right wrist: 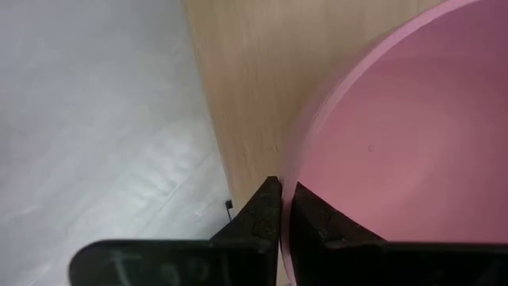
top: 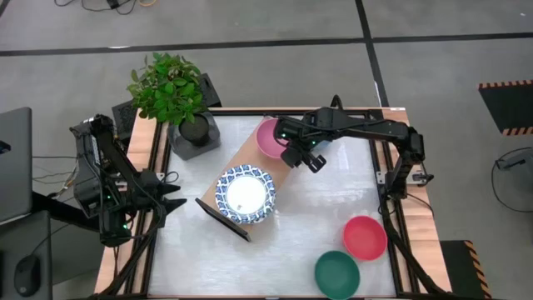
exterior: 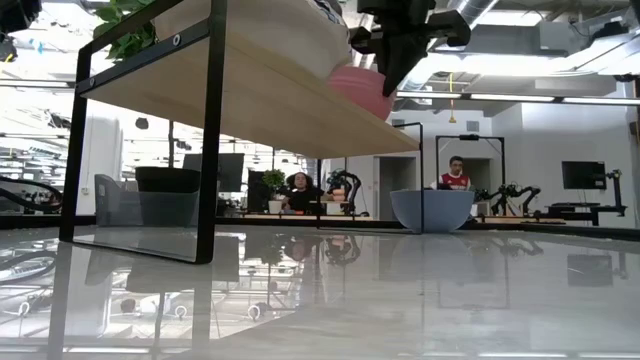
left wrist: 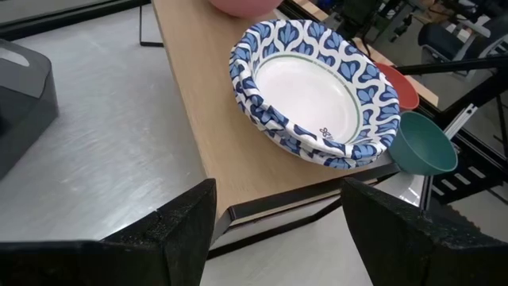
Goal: Place and stack bowls onto a shelf
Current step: Put the pink bowl on the shelf, then stack the blue bowl on the pink bowl on the shelf
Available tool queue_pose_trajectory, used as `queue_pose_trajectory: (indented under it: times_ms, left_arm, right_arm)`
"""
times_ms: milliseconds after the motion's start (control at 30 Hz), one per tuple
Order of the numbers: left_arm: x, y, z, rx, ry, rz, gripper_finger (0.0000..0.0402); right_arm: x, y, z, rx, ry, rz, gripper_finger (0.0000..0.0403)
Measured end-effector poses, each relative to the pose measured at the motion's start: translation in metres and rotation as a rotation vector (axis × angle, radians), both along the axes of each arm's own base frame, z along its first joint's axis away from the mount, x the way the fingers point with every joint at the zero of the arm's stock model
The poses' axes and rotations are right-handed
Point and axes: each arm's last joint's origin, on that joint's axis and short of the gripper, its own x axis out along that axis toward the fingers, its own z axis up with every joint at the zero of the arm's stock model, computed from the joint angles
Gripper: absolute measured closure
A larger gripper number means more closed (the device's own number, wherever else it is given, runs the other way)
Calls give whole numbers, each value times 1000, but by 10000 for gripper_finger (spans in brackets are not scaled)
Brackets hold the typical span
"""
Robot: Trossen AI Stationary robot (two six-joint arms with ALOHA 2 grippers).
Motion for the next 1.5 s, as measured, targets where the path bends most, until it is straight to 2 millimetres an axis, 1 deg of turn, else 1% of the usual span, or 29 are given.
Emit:
queue_pose_trajectory:
  times_ms: [267, 433, 600, 833, 900, 1000, 1100, 1167, 1267, 1333, 1400, 1500]
  left_arm:
    - [0, 0, 0, 4, 2, 1, 148]
    - [0, 0, 0, 8, 3, -2, 148]
    - [0, 0, 0, 10, 4, -3, 148]
    - [0, 0, 0, 11, 4, -4, 148]
    - [0, 0, 0, 11, 4, -4, 148]
    - [0, 1, 0, 12, 5, -3, 148]
    - [0, 1, 0, 12, 5, -2, 148]
    - [0, 1, 0, 12, 5, -2, 148]
    - [-1, 1, 0, 17, 7, -2, 148]
    - [-1, 1, 0, 18, 8, -2, 148]
    - [-1, 1, 0, 19, 8, -2, 148]
    - [-1, 1, 0, 19, 8, -2, 148]
  right_arm:
    - [1, -2, 0, -4, -14, -4, 358]
    - [1, -4, 1, -8, -15, 2, 335]
    - [3, -5, 1, -10, -37, -5, 289]
    - [6, -6, 5, 8, -95, -81, 202]
    - [6, -6, 11, 21, -114, -121, 179]
    - [4, -5, 28, 47, -167, -210, 156]
    - [-3, -7, 48, 56, -216, -365, 149]
    - [-11, -11, 60, 81, -223, -448, 148]
    - [-30, -24, 71, 107, -199, -580, 148]
    - [-45, -32, 74, 118, -170, -662, 148]
    - [-61, -42, 72, 124, -131, -740, 148]
    - [-77, -53, 56, 137, -71, -791, 148]
